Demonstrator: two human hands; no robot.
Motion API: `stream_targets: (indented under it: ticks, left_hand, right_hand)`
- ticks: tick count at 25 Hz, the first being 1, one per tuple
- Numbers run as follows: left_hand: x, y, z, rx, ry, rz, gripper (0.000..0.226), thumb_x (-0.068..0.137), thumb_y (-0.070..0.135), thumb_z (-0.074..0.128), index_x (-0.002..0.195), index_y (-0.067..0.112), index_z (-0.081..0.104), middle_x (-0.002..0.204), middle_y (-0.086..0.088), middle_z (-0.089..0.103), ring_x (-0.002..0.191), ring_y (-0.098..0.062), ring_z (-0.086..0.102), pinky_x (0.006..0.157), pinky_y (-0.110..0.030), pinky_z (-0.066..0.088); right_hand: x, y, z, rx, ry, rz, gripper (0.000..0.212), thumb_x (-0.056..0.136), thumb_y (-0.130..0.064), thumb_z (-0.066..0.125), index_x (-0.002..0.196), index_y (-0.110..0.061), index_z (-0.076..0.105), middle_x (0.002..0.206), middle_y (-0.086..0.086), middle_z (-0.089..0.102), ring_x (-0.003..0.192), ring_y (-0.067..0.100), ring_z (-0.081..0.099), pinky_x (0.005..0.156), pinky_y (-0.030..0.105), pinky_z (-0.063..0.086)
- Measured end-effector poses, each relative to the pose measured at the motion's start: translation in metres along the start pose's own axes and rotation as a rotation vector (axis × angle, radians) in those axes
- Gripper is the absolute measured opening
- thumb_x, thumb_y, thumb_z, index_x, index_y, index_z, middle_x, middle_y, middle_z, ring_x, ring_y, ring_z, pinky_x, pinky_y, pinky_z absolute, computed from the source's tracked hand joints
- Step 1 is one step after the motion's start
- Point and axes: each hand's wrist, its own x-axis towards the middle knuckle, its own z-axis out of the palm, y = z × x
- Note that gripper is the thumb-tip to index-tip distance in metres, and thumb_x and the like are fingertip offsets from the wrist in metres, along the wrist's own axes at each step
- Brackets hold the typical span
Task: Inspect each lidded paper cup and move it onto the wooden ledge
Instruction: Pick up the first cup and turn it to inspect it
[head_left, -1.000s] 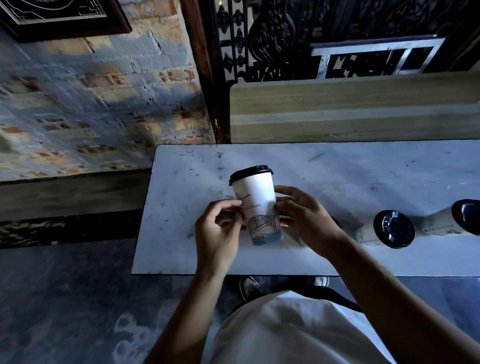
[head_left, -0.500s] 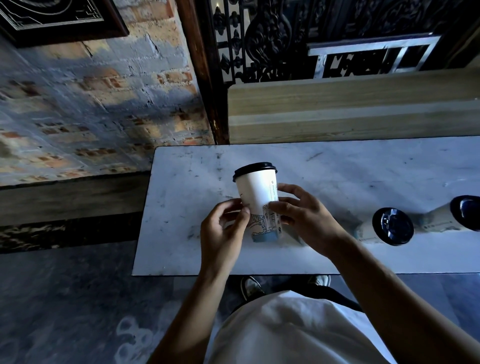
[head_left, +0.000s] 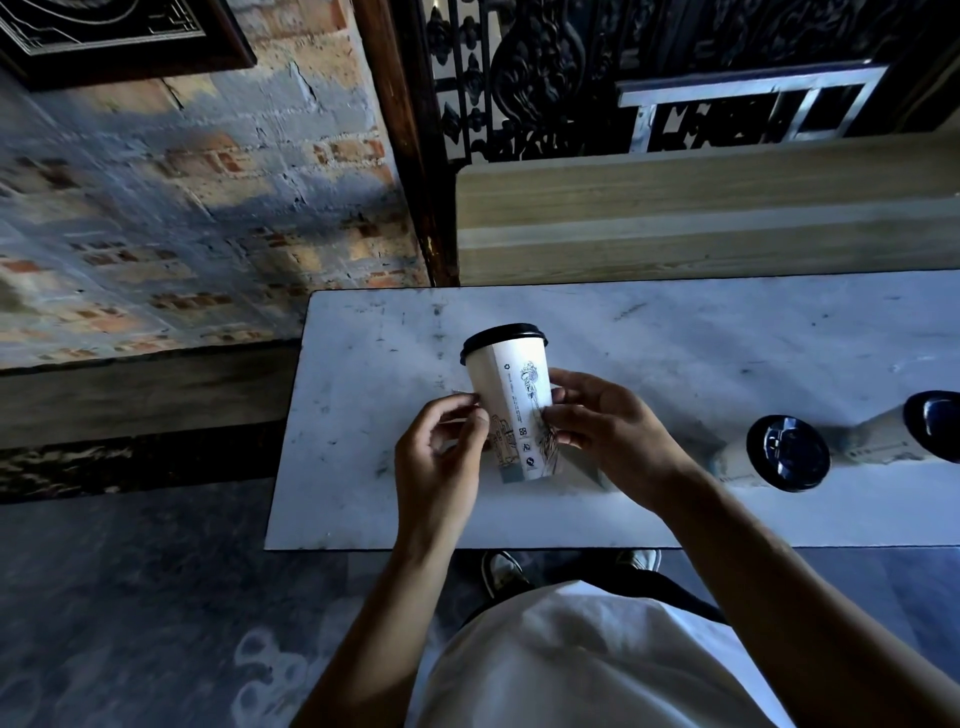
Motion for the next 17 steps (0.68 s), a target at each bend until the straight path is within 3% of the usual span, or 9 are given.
stream_targets:
  ticks: [1,3,6,9,13,17]
  left_hand:
    - [-0.001,-0.001,0.0,-0.01,-0.015,-0.013,0.012,0.086,0.02,0.075,0.097,0.027,0.073,0.093,0.007,0.079,0.089,-0.007,0.074,0.078,-0.023,0.058]
    - [-0.002,-0.003,0.0,-0.006,-0.042,-0.039,0.027,0.08,0.035,0.076,0.102,0.021,0.072,0.098,0.004,0.079,0.092,-0.011,0.075,0.081,-0.029,0.06]
    - [-0.002,-0.006,0.001,-0.005,-0.052,-0.046,0.035,0.076,0.041,0.077,0.103,0.019,0.072,0.1,0.001,0.079,0.092,-0.013,0.076,0.08,-0.029,0.06]
    - [0.0,-0.008,-0.001,0.016,-0.052,-0.019,0.025,0.084,0.032,0.078,0.106,0.025,0.071,0.104,0.0,0.078,0.094,-0.016,0.075,0.081,-0.032,0.061]
    - [0.002,-0.004,0.002,0.087,-0.037,0.047,0.025,0.09,0.01,0.073,0.107,0.027,0.069,0.107,-0.002,0.076,0.088,-0.007,0.074,0.075,-0.019,0.058]
    - [0.012,-0.007,0.006,0.052,-0.046,0.032,0.021,0.09,0.013,0.074,0.11,0.017,0.072,0.104,-0.004,0.077,0.087,-0.006,0.075,0.073,-0.015,0.055]
  right_hand:
    - [0.0,0.001,0.0,0.019,0.017,0.004,0.051,0.082,-0.008,0.073,0.132,-0.011,0.064,0.113,0.02,0.068,0.093,0.017,0.072,0.076,0.023,0.055]
    - [-0.001,0.003,0.001,0.051,0.034,0.019,0.058,0.079,-0.008,0.078,0.134,-0.013,0.06,0.113,0.019,0.07,0.093,0.02,0.071,0.077,0.027,0.055]
    - [-0.002,0.003,0.002,0.081,0.026,0.037,0.056,0.083,-0.006,0.078,0.134,-0.017,0.059,0.112,0.019,0.076,0.094,0.025,0.072,0.085,0.034,0.056]
    - [-0.002,0.001,-0.002,0.056,0.034,0.023,0.045,0.092,-0.001,0.066,0.133,-0.017,0.059,0.11,0.017,0.076,0.094,0.025,0.071,0.083,0.034,0.056]
    - [-0.001,0.004,-0.007,-0.014,0.052,0.017,0.05,0.087,-0.006,0.071,0.135,-0.012,0.058,0.11,0.003,0.078,0.095,0.018,0.069,0.081,0.032,0.051]
    - [0.005,-0.001,-0.007,-0.09,-0.025,-0.018,0.039,0.095,0.003,0.06,0.132,-0.009,0.067,0.124,0.019,0.074,0.112,0.032,0.07,0.096,0.041,0.055]
